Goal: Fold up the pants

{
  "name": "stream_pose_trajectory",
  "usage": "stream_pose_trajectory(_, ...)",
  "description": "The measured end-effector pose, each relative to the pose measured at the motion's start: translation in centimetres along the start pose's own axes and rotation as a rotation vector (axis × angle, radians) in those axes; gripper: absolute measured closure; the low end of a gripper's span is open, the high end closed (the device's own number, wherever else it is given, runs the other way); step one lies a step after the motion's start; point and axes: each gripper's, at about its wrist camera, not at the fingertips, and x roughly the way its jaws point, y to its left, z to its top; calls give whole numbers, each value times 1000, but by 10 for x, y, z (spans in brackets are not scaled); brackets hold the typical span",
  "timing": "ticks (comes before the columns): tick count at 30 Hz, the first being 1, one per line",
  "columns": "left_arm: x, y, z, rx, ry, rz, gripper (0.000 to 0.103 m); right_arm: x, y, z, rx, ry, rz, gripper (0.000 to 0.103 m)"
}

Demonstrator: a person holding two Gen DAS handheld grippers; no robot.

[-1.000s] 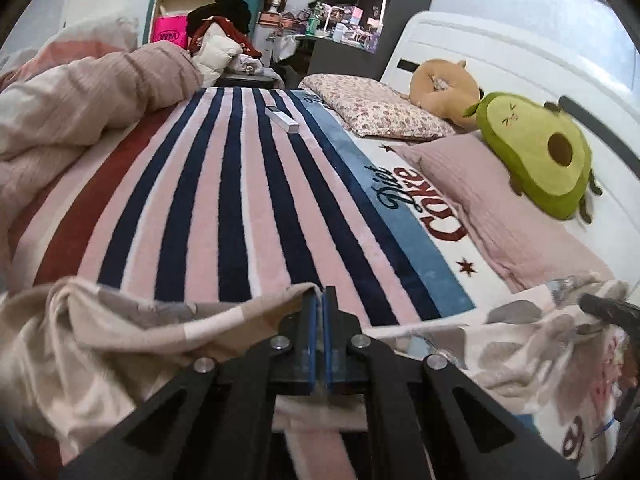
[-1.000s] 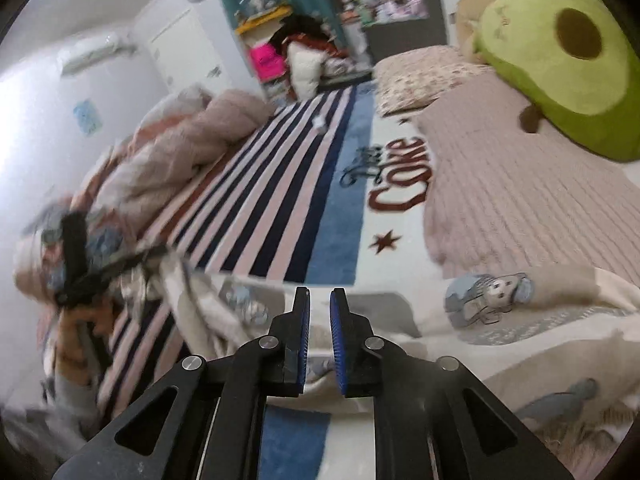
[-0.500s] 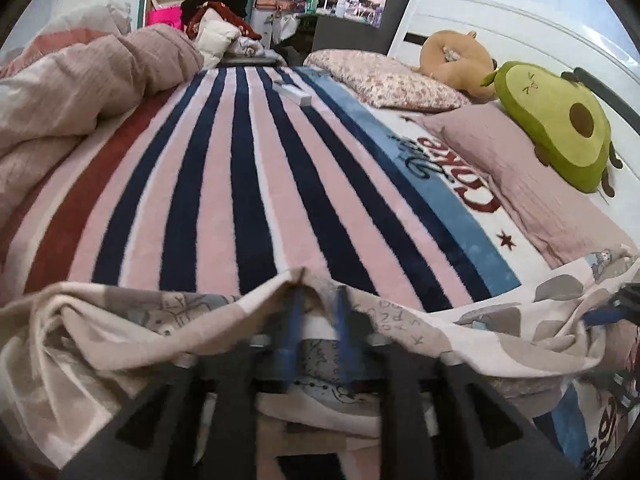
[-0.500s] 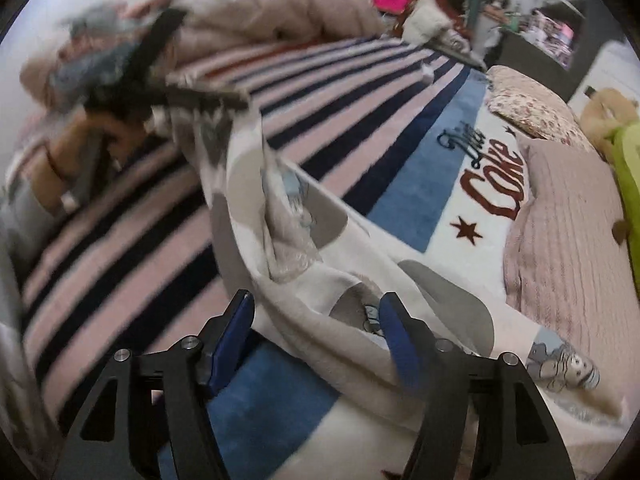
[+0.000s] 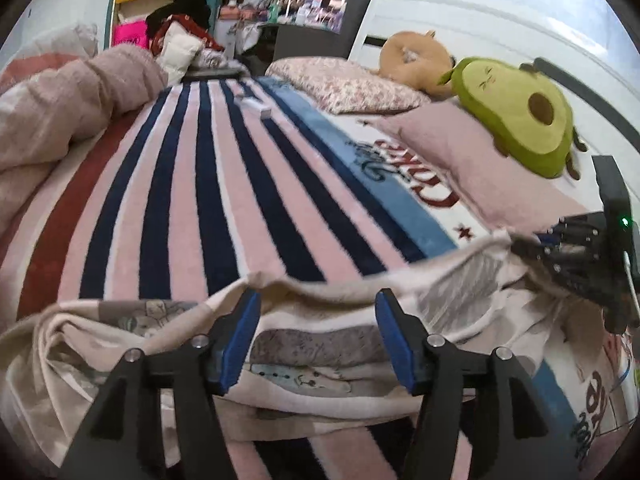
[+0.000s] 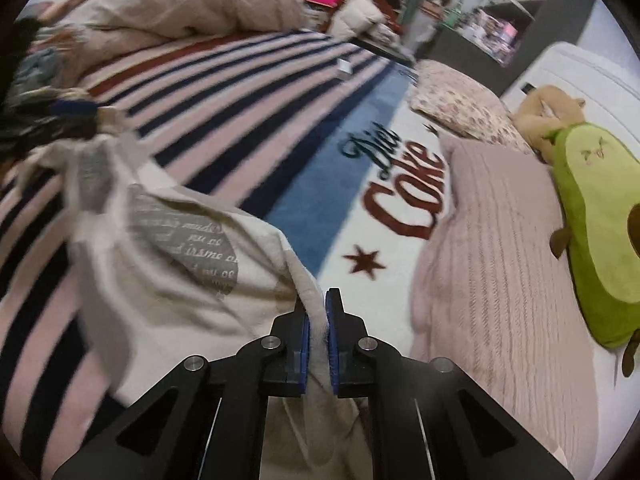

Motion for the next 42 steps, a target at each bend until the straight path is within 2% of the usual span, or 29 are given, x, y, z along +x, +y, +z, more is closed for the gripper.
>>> stream_pose_trajectory(2,7,2,-2,-13,23,2,46,17,-10,2,23,29,-28,90)
stream_pose_trajectory(3,6,2,-3,-12,23,6,46,19,-14,1,43,43,-24,76)
stream_pose_trajectory(4,5,2,-3,-6,16,14,45,18,-21,2,77,53,-11,67)
stream_pose_trajectory(5,2,1,-2,-2,7,17,41,12,-27,1,103,44,6,62)
stream_pose_trajectory(7,-7,-2,0,2,-21,12,38,-10,-39,-1,144,12,33,48)
stream_pose_trajectory(11,-15,-9,1,14,-41,-8,37,-64,-51,-18,177,-10,35,47)
stream_pose_trajectory(15,-16,-17,1,29,-40,-23,37,-109,-41,-47,156,-22,21,47)
stream_pose_trajectory(18,-16,-24,-1,45,-36,-34,36,-122,-35,-64,162,-11,22,48)
stream_pose_trajectory(20,-15,-28,-3,52,-27,-39,36,-122,-30,-75,142,19,7,49)
stream_pose_trajectory(23,-12,-35,-5,66,-17,-45,36,-112,-27,-89,97,73,-71,49)
stream_pose_trajectory(28,-8,-38,-8,79,-6,-40,36,-99,-38,-95,37,73,-214,49)
stream_pose_trajectory(32,-5,-36,-7,76,-5,-27,36,-90,-54,-92,-10,37,-337,49)
stream_pose_trajectory(36,1,-32,-7,67,2,-11,36,-83,-82,-84,60,27,-363,49)
stream_pose_trajectory(40,6,-29,-8,61,11,2,36,-70,-111,-81,119,42,-425,49)
stream_pose_trajectory(42,5,-28,-8,59,10,3,36,-75,-122,-79,170,31,-411,50)
